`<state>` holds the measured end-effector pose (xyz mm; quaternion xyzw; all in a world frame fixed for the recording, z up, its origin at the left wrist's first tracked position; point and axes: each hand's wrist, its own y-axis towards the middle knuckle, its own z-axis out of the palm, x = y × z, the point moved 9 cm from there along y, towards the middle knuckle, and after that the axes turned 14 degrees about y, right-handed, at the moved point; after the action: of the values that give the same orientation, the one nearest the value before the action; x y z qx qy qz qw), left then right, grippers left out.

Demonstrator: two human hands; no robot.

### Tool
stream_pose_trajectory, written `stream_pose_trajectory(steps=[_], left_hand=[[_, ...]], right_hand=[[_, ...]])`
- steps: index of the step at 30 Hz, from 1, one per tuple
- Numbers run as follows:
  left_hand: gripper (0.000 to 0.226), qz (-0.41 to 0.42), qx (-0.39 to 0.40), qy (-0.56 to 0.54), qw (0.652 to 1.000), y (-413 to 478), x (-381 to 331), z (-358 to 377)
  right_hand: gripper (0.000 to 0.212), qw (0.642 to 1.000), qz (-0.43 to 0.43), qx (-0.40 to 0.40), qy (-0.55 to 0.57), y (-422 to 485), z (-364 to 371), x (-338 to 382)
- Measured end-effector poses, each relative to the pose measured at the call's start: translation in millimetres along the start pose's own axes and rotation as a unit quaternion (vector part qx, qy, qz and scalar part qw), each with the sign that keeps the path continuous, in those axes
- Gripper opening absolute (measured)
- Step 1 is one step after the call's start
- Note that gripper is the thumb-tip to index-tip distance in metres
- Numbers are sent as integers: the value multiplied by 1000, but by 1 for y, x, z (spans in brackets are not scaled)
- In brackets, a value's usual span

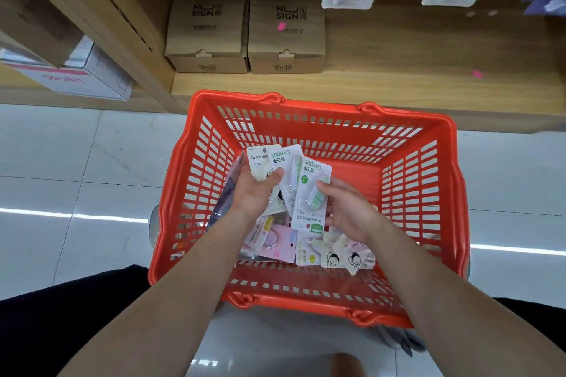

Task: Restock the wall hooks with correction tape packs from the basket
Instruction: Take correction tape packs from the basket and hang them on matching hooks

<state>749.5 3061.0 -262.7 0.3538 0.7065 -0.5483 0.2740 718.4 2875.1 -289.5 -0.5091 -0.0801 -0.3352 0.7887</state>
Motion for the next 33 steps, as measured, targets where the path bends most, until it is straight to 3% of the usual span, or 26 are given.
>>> stream_pose_trajectory(steps=[6,12,16,17,19,22,25,28,31,33], left_hand=[[33,5,48,79,996,-3,-3,-3],[68,31,128,152,980,-1,-20,-20],[78,37,128,167,977,1,-17,-18],[76,39,134,165,976,0,-17,-15],[39,49,143,177,973,-5,-21,-9],[25,43,186,186,964,-11,-12,8],[35,42,195,195,960,-17,-12,10],[30,42,161,184,969,-13,-18,-4],[52,46,139,185,972,-6,-23,-12],[36,49,171,190,966,-12,-29,-1]], right_hand=[[34,999,-43,7,-4,-7,2,22],[39,990,39,72,-111,-19,0,44],[34,994,-11,48,-93,-18,-3,57],[34,996,-33,29,-75,-16,-8,60],[38,996,-78,-1,-39,-15,-16,62],[38,991,-124,-49,-14,-14,-24,59],[32,989,-131,-65,-4,-15,-27,58],[33,993,-109,-27,-42,-17,-23,62],[44,995,-65,25,-76,-18,-10,59],[50,994,-62,40,-86,-17,-2,57]])
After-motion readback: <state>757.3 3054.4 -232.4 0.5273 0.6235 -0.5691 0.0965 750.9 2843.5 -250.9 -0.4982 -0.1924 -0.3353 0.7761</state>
